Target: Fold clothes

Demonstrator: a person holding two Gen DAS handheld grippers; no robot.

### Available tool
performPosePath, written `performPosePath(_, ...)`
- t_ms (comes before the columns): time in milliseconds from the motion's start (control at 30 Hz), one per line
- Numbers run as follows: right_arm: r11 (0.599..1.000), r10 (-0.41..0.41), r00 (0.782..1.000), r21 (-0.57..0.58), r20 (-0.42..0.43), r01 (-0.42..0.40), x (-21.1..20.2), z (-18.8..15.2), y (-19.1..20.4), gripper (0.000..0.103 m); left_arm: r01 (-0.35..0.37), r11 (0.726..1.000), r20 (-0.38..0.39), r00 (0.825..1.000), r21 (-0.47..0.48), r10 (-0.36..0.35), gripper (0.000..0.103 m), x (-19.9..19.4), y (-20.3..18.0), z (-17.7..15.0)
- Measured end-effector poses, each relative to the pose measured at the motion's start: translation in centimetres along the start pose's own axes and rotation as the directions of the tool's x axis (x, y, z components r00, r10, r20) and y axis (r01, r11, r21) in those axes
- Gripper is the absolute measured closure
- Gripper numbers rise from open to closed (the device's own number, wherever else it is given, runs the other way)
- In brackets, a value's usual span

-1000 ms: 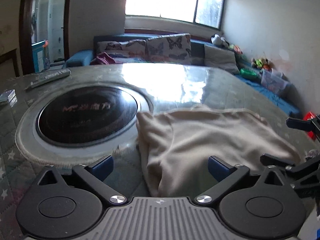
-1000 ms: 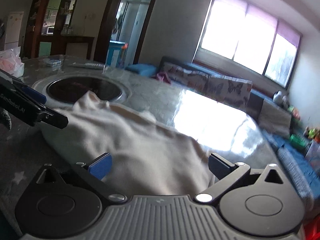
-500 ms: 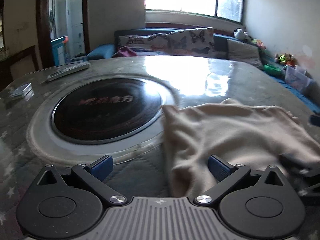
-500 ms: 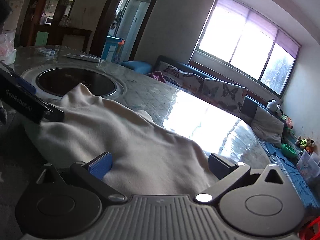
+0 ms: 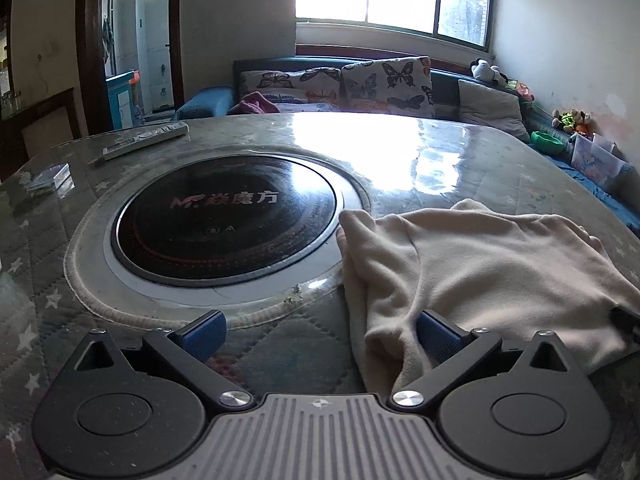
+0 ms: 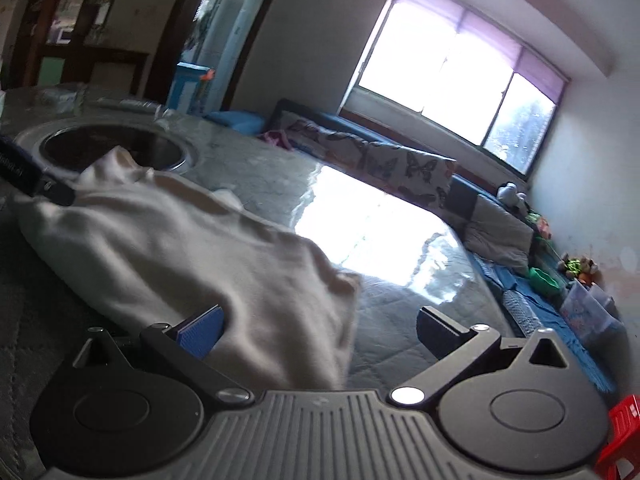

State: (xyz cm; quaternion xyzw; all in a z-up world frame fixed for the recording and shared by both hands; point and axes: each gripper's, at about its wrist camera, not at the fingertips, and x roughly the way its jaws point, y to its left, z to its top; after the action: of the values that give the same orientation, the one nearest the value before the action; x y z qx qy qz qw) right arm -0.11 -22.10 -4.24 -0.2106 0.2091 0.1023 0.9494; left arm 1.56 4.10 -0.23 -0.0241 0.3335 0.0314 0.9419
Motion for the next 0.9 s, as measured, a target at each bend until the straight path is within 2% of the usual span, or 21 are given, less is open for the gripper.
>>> performPosePath(167, 0.998, -0.068, 0.997, 0.013, -0.024, 0.068, 0.5, -0.3, -1.3, 0.0, -0.012, 1.0, 0.016, 1.0, 0.008, 0.011, 0.0, -0.1, -0.2, 0.7)
performPosePath(400, 0.996, -0.085, 0.995, 0.03, -0.043, 0.087, 0.4, -0.8, -2.3, 0.0, -0.023, 1.0, 0.0, 1.0, 0.015, 0.023, 0.0, 0.9, 0.4, 1.1)
performPosePath(600, 0.996, -0.083, 0.996, 0.04, -0.022, 0.084, 1.0, 0.6, -2.1, 0.0, 0.009, 0.999, 0.022, 1.0, 0.037, -0.01, 0.0, 0.5, -0.7, 1.9)
performPosePath(733, 0.998, -0.05, 0.999, 0.036, -0.019, 0.051, 2.3, 1.2, -1.2, 0.0, 0.027, 0.994, 0.032, 0.999, 0.103, -0.03, 0.0, 1.5, -2.2, 2.7)
performPosePath(900, 0.999, -0.042, 0.998, 0.023, -0.039, 0.043, 3.2, 1.0, -0.6, 0.0, -0.042, 0.989, 0.001, 0.999, 0.141, 0.042, 0.0, 3.8, -2.2, 3.3)
